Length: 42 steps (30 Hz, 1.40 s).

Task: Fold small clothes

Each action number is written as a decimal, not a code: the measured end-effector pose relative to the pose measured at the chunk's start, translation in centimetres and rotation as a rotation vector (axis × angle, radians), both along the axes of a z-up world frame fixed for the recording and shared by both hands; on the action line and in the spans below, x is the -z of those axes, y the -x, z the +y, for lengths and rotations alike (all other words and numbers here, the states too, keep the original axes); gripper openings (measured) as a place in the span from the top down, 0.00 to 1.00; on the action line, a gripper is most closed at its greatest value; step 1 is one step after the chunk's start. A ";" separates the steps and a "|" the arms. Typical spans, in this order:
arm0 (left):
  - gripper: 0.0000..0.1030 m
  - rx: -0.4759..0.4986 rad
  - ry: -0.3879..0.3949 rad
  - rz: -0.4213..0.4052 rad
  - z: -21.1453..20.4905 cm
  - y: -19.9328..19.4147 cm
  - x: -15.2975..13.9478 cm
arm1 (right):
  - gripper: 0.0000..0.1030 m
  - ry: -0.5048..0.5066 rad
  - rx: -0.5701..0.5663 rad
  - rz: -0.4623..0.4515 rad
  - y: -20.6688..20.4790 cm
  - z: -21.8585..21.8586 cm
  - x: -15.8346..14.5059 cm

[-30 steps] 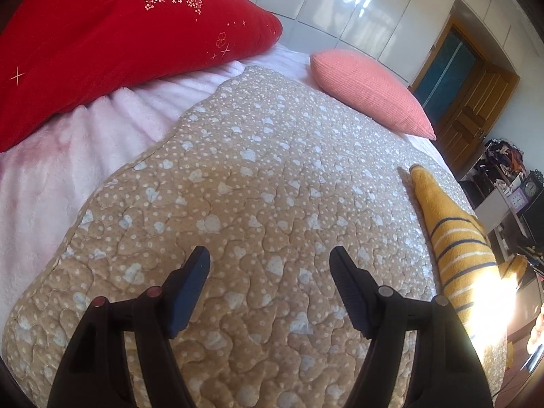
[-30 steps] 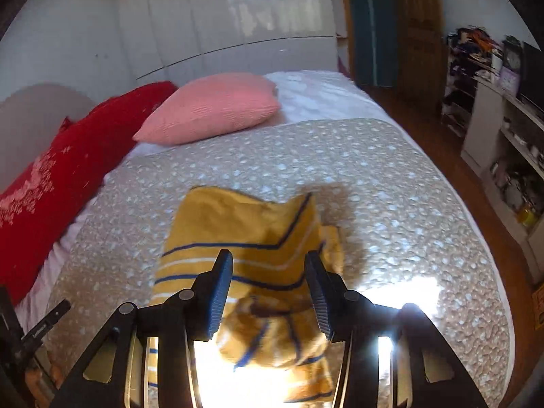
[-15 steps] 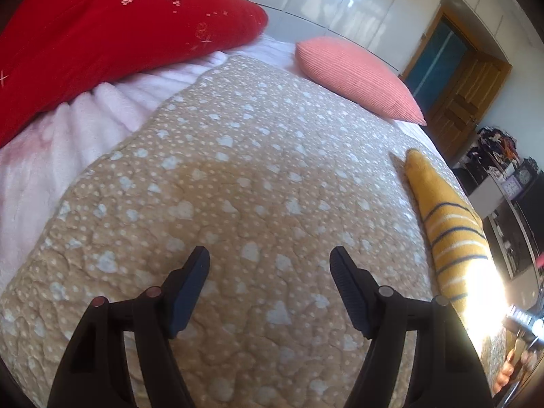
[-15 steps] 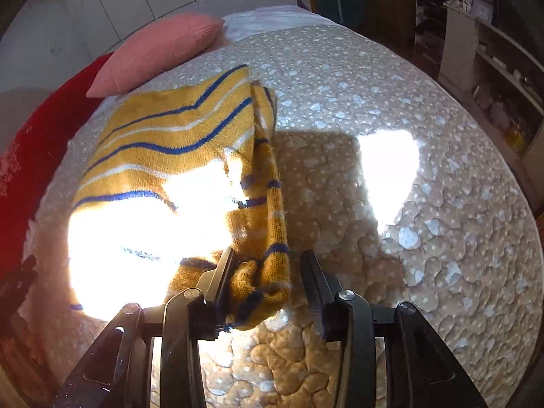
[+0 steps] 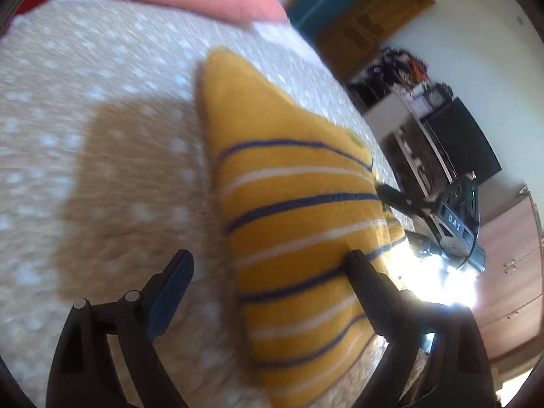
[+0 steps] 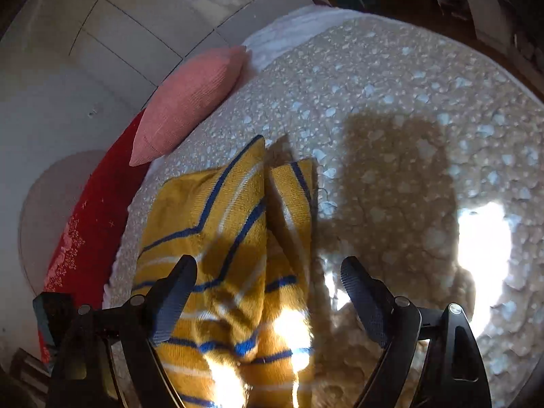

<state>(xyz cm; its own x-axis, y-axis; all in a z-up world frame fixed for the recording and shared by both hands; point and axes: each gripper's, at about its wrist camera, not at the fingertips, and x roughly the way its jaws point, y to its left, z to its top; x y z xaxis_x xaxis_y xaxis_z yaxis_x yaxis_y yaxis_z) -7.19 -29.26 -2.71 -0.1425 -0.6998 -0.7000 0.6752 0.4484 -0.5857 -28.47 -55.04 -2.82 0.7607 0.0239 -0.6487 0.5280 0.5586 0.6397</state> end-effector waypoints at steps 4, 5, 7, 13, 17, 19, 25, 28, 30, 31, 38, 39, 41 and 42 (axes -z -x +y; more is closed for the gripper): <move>0.42 -0.006 -0.010 0.001 -1.3 0.6 -0.9 | 0.56 -0.086 -0.081 -0.035 -3.1 0.7 1.2; 0.49 -0.009 -0.004 -0.016 -0.9 0.6 -2.1 | 0.60 -0.124 -0.088 -0.061 -3.4 0.8 1.1; 0.50 -0.015 0.018 -0.040 -0.2 0.3 -4.3 | 0.63 -0.137 -0.101 -0.117 -3.4 1.0 -0.4; 0.41 -0.096 0.010 -0.180 1.2 -1.1 -8.9 | 0.59 -0.033 -0.147 -0.226 -4.4 1.9 -4.2; 0.39 -0.114 -0.180 -0.196 1.4 -0.7 -4.1 | 0.51 0.103 -0.058 -0.009 -4.9 2.6 -1.9; 0.33 -0.101 -0.222 -0.184 2.2 0.0 -1.3 | 0.51 0.072 -0.047 0.006 -3.8 2.4 -1.0; 0.30 -0.181 -0.144 -0.202 5.7 2.0 -2.1 | 0.51 0.146 -0.058 -0.120 0.3 4.7 -6.4; 0.30 -0.239 -0.099 -0.286 8.1 4.6 -4.2 | 0.51 0.144 -0.164 -0.204 0.0 7.3 -8.3; 0.29 -0.291 -0.077 -0.398 10.3 6.7 -6.3 | 0.51 0.117 -0.233 -0.218 -0.6 8.7 -7.5; 0.27 -0.309 -0.070 -0.445 11.0 7.5 -7.1 | 0.51 0.111 -0.229 -0.192 -0.8 9.0 -6.6; 0.00 -0.595 0.014 -0.903 20.1 14.0 -13.5 | 0.61 0.020 -0.049 -0.070 4.5 8.7 1.2; 0.00 -0.640 0.037 -0.955 21.0 15.0 -14.3 | 0.56 0.030 -0.015 -0.048 5.7 9.0 1.1; 0.00 -0.698 0.069 -1.003 22.7 16.1 -15.4 | 0.45 0.039 0.015 -0.056 8.2 10.0 0.6; 0.00 -0.711 0.078 -1.009 23.0 16.5 -15.5 | 0.45 0.051 0.021 -0.066 9.4 10.6 0.4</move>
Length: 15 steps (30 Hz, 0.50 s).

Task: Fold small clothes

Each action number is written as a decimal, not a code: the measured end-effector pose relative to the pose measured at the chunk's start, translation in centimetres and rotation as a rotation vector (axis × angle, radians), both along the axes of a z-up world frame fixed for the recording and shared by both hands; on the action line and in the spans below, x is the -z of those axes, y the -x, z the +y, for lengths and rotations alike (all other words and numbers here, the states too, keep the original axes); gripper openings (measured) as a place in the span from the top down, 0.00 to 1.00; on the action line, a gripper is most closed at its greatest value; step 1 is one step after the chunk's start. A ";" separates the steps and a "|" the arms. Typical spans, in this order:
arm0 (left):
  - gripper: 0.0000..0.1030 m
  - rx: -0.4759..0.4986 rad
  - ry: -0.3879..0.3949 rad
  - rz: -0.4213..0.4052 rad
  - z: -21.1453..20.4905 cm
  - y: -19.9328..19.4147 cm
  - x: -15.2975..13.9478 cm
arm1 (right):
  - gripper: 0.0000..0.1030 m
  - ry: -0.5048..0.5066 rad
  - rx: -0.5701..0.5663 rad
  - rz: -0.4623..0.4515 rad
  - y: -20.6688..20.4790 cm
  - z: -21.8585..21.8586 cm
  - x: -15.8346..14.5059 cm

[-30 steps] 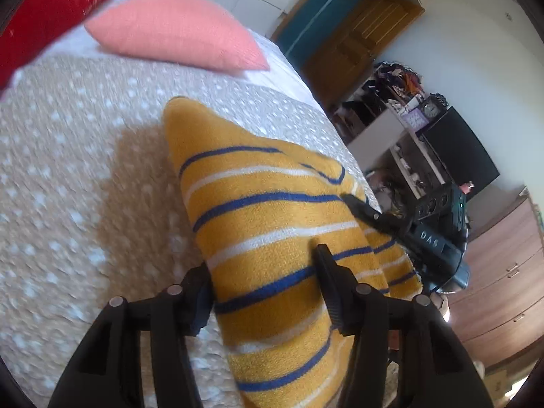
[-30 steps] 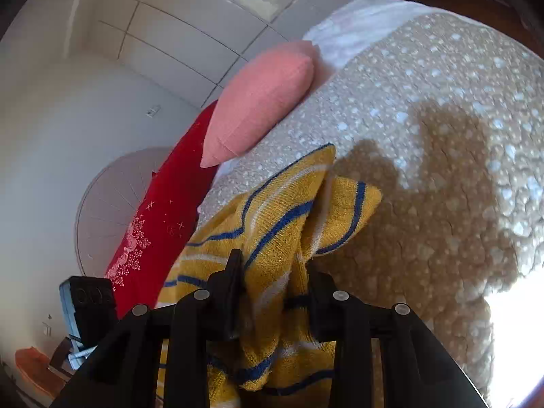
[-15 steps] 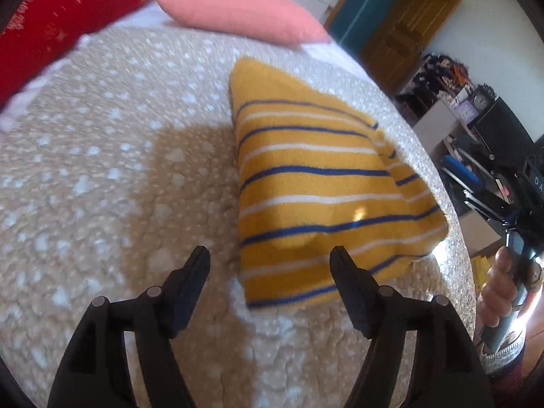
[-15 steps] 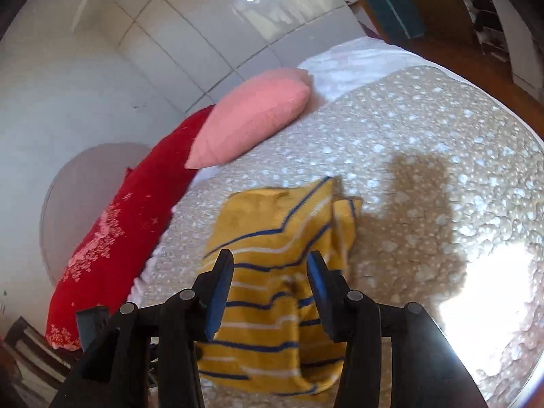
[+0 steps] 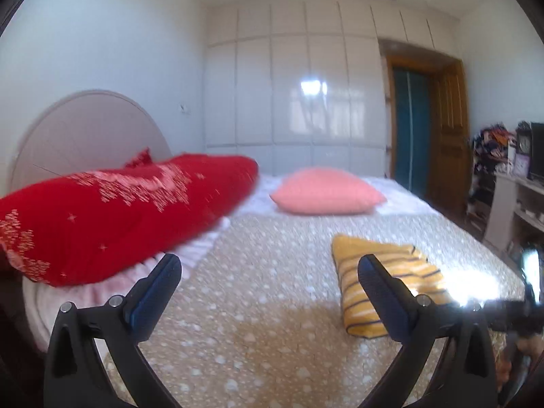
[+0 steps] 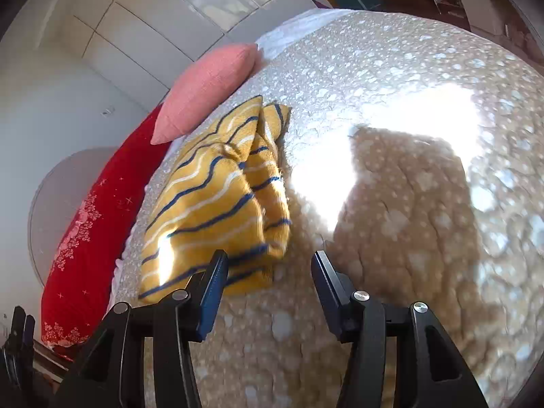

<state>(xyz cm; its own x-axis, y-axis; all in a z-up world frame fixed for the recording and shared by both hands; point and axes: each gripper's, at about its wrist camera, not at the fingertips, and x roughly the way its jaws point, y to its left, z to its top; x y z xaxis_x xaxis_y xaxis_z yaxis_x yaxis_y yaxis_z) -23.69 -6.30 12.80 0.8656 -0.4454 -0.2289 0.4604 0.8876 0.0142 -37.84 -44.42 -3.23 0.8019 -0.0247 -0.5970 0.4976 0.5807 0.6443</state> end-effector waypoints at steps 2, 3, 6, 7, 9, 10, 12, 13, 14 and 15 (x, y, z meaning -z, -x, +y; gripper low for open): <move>0.00 -0.033 -0.014 0.021 0.4 1.3 -0.6 | 0.41 0.071 0.018 0.003 2.1 1.9 -1.1; 0.00 -0.033 -0.024 0.048 0.4 1.8 -0.8 | 0.38 0.107 0.028 0.008 3.1 3.0 -1.5; 0.00 0.029 -0.021 0.140 0.1 3.1 0.1 | 0.28 0.160 0.059 0.002 5.8 5.9 -2.4; 0.00 0.051 -0.022 0.177 -0.1 3.1 0.6 | 0.24 0.165 0.068 0.002 6.5 6.7 -2.5; 0.00 0.084 -0.054 0.257 -1.2 2.9 2.0 | 0.21 0.183 0.090 0.018 7.5 8.1 -2.5; 0.00 0.101 -0.084 0.295 -1.8 2.9 2.7 | 0.21 0.198 0.098 0.032 7.8 8.7 -2.5; 0.00 0.123 -0.148 0.352 -2.9 3.2 4.3 | 0.19 0.243 0.100 0.063 8.1 9.5 -2.4; 0.00 0.134 -0.170 0.372 -3.4 3.4 5.0 | 0.18 0.274 0.096 0.081 7.9 9.9 -2.4; 0.00 0.141 -0.198 0.393 -4.0 3.5 5.9 | 0.17 0.312 0.094 0.100 7.7 10.2 -2.2; 0.00 0.144 -0.221 0.407 -4.4 3.6 6.7 | 0.17 0.354 0.096 0.125 7.4 10.4 -2.1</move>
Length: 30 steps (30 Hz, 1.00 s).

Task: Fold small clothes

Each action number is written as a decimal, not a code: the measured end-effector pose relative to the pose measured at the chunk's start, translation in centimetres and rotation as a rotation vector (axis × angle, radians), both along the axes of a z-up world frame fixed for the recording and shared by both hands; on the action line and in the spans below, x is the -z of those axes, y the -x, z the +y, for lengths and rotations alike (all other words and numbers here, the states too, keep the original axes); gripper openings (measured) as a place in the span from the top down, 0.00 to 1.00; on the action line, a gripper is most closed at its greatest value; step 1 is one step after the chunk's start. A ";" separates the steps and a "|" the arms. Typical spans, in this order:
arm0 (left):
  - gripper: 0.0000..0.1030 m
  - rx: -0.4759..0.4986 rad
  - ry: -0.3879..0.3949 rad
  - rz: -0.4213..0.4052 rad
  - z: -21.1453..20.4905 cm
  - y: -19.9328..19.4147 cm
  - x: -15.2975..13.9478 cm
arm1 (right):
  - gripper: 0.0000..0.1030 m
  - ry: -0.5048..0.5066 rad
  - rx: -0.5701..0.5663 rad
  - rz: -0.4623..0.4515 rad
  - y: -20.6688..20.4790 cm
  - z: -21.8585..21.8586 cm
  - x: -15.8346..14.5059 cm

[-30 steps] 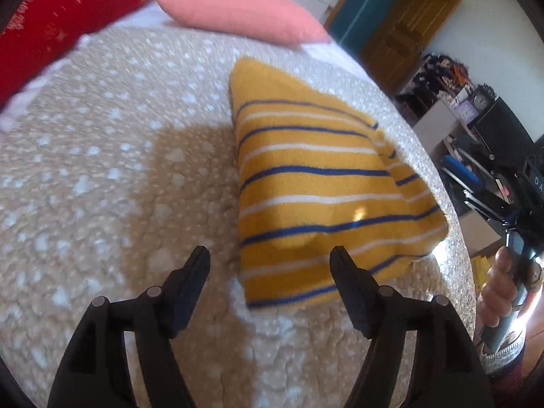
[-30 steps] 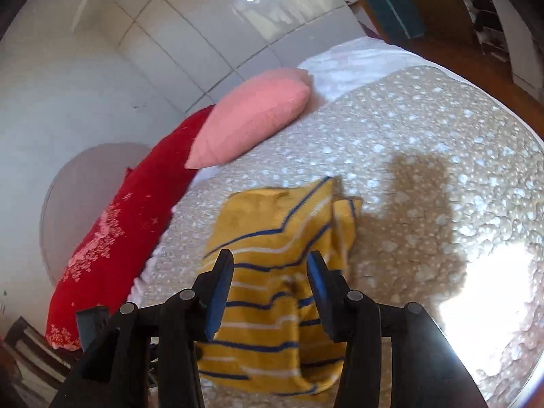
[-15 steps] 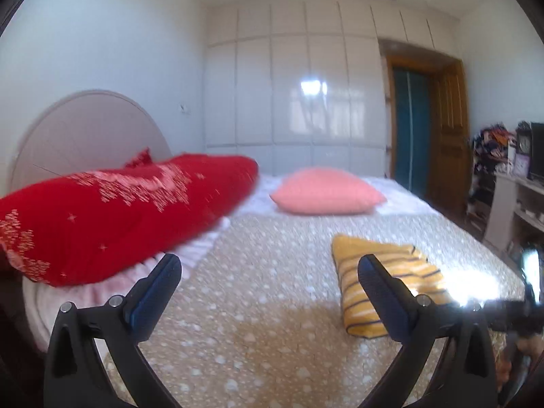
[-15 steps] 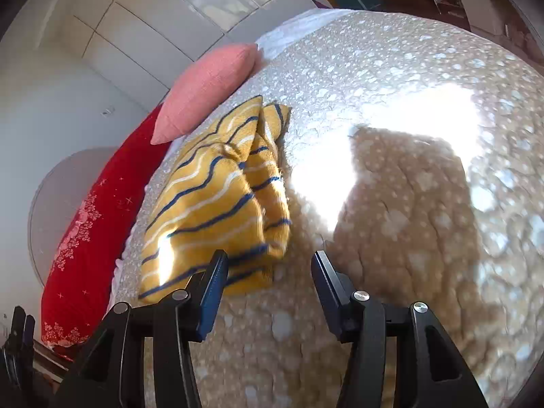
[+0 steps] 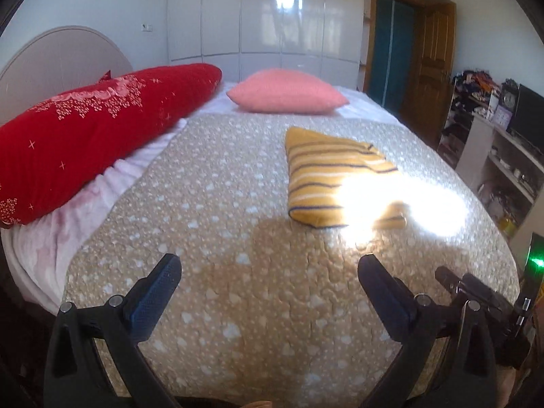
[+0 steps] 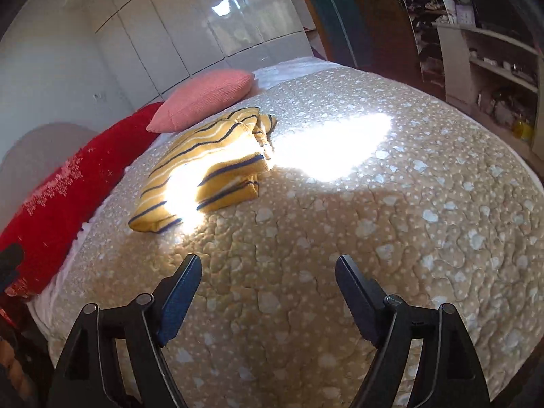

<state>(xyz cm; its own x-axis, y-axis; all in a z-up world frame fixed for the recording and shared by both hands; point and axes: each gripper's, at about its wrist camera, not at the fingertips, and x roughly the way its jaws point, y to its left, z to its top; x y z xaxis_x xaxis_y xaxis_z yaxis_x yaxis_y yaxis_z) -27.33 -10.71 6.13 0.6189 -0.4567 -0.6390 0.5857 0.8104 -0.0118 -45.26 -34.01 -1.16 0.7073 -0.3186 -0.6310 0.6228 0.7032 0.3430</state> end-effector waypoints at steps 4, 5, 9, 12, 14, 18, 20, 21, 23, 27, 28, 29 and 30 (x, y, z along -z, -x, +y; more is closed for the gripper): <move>0.00 0.035 -0.083 0.069 -1.8 0.4 3.0 | 0.16 0.068 0.037 0.066 -0.3 0.3 1.4; 0.00 0.036 -0.105 0.074 -2.2 0.6 3.7 | 0.16 0.068 0.044 0.068 -0.1 0.3 1.9; 0.00 0.043 -0.175 0.075 -3.5 0.9 5.5 | 0.16 0.142 0.054 0.082 -0.1 0.7 2.8; 0.00 0.053 -0.210 0.076 -4.1 0.9 6.3 | 0.14 0.220 0.066 0.085 -0.3 1.3 3.2; 0.00 0.050 -0.243 0.068 -4.5 0.9 7.0 | 0.14 0.258 0.076 0.092 -0.5 1.5 3.5; 0.00 0.048 -0.287 0.057 -5.1 0.7 7.8 | 0.13 0.332 0.113 0.120 -0.8 1.6 3.5; 0.00 0.048 -0.306 0.043 -5.4 0.8 8.0 | 0.12 0.359 0.144 0.125 -0.7 1.4 3.4; 0.00 0.050 -0.314 0.037 -5.5 0.8 8.2 | 0.11 0.362 0.158 0.129 -0.6 1.3 3.4; 0.00 0.056 -0.329 0.026 -5.8 0.8 8.4 | 0.09 0.337 0.171 0.138 -0.7 0.5 3.7; 0.00 0.062 -0.357 0.038 -6.3 0.6 9.3 | 0.06 0.330 0.186 0.146 -0.7 -0.1 4.1; 0.00 0.064 -0.359 0.042 -6.3 0.5 9.5 | 0.05 0.335 0.186 0.148 -0.8 -0.1 4.2; 0.00 0.066 -0.362 0.048 -6.4 0.4 9.6 | 0.04 0.337 0.186 0.150 -0.8 -0.2 4.3; 0.00 0.067 -0.363 0.051 -6.4 0.3 9.7 | 0.04 0.337 0.187 0.150 -0.8 -0.4 4.4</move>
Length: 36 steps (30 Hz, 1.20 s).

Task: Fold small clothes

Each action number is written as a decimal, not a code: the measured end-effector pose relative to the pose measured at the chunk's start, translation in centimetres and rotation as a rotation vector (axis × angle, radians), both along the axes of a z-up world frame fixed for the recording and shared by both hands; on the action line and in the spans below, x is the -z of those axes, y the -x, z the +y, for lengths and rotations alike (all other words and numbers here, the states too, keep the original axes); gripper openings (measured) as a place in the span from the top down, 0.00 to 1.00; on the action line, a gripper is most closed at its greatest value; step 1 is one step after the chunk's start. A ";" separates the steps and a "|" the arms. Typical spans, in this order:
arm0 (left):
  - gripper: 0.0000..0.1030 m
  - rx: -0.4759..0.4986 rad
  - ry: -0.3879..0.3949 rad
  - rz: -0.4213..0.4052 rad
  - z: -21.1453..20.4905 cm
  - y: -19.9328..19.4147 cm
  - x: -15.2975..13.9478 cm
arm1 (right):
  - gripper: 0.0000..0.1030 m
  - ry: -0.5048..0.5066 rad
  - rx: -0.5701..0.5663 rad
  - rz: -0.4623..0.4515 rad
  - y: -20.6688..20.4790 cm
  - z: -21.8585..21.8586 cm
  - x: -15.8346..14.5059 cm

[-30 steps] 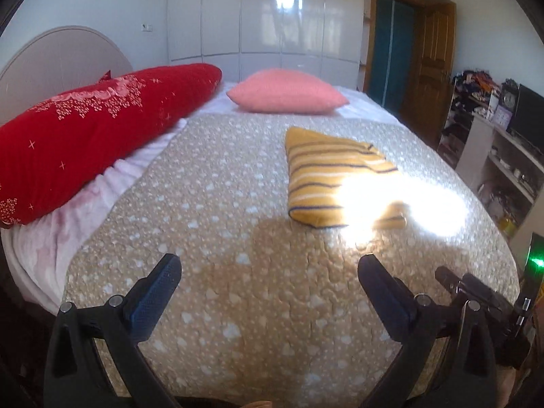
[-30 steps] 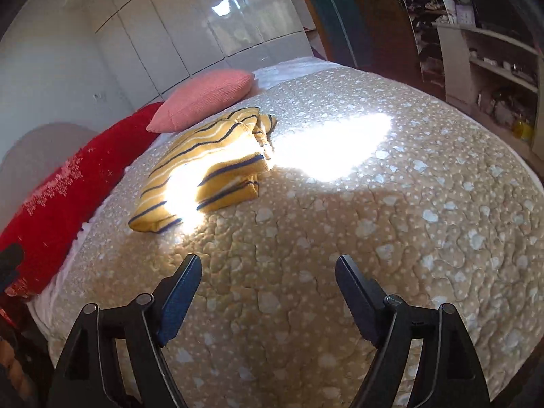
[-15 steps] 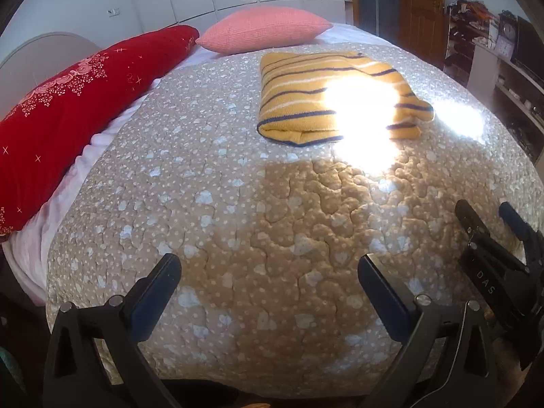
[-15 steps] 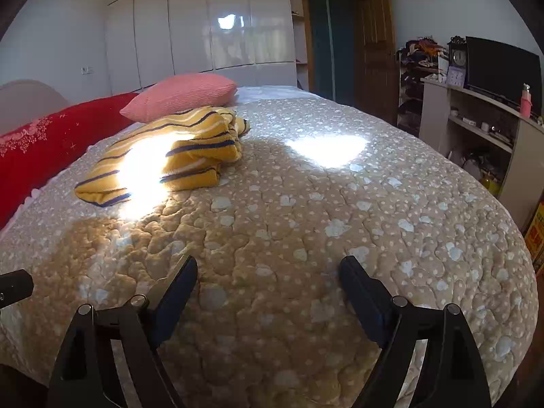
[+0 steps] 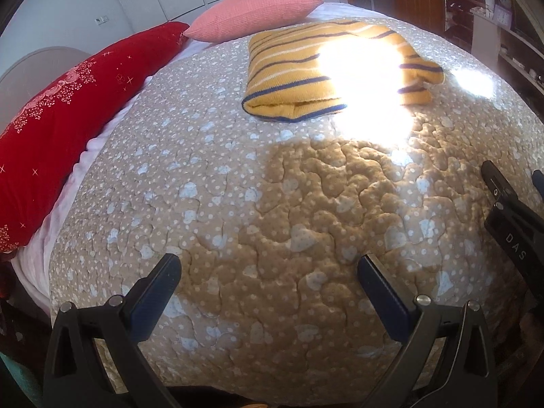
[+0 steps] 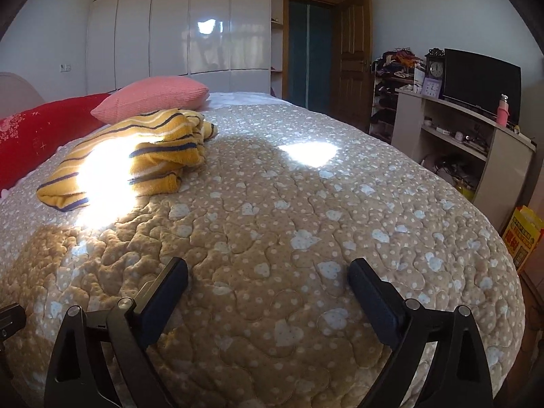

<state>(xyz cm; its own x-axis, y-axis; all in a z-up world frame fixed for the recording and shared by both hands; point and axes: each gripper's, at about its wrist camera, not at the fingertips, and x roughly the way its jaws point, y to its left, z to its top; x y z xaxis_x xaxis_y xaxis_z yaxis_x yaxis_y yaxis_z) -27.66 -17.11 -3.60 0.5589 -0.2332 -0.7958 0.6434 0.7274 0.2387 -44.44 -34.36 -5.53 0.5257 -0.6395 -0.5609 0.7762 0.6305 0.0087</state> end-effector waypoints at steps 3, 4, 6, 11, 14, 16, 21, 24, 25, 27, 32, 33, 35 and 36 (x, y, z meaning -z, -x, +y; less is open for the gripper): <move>0.00 0.003 -0.002 0.003 -0.2 -0.2 0.2 | 0.01 -0.005 0.009 -0.009 -0.1 -0.3 0.3; 0.00 0.003 -0.003 0.003 -0.3 -0.2 0.3 | 0.01 -0.001 0.012 -0.010 -0.2 -0.3 0.4; 0.00 0.004 -0.004 0.006 -0.4 -0.3 0.4 | 0.00 0.016 0.020 -0.007 -0.4 -0.2 0.5; 0.00 0.001 0.001 0.024 -0.4 -0.6 0.6 | 0.00 0.048 0.030 -0.012 -0.7 -0.1 0.8; 0.00 -0.002 0.011 0.048 -0.2 -0.8 0.5 | 0.00 0.064 0.034 -0.020 -0.7 0.0 1.0; 0.00 -0.007 0.021 0.070 0.0 -1.0 0.1 | 0.00 0.074 0.035 -0.026 -0.6 0.1 1.1; 0.00 0.010 0.083 0.070 0.8 -1.1 -2.3 | 0.00 0.070 0.018 -0.039 -0.2 0.1 1.1; 0.00 0.029 0.136 0.014 2.2 -0.9 -4.7 | 0.01 -0.010 0.002 0.020 0.1 -0.4 -0.9; 0.00 0.033 0.143 0.001 2.5 -0.9 -5.2 | 0.02 -0.006 -0.011 -0.004 0.3 -0.2 -2.2; 0.00 0.029 0.158 -0.026 3.3 -1.0 -6.1 | 0.02 0.034 -0.085 -0.057 -0.3 0.5 -5.3; 0.00 -0.015 0.211 -0.023 5.8 -1.9 -7.6 | 0.55 -0.090 -0.398 -0.112 -8.5 -2.0 -11.5; 0.00 -0.023 0.218 -0.023 6.2 -2.0 -7.8 | 0.58 -0.148 -0.432 -0.121 -10.7 -3.1 -12.0; 0.00 -0.045 0.234 -0.028 7.4 -2.1 -8.4 | 0.57 -0.253 -0.468 -0.117 -15.3 -5.5 -11.9; 0.00 -0.055 0.240 -0.033 7.9 -2.2 -8.6 | 0.57 -0.316 -0.480 -0.109 -17.5 -6.8 -11.3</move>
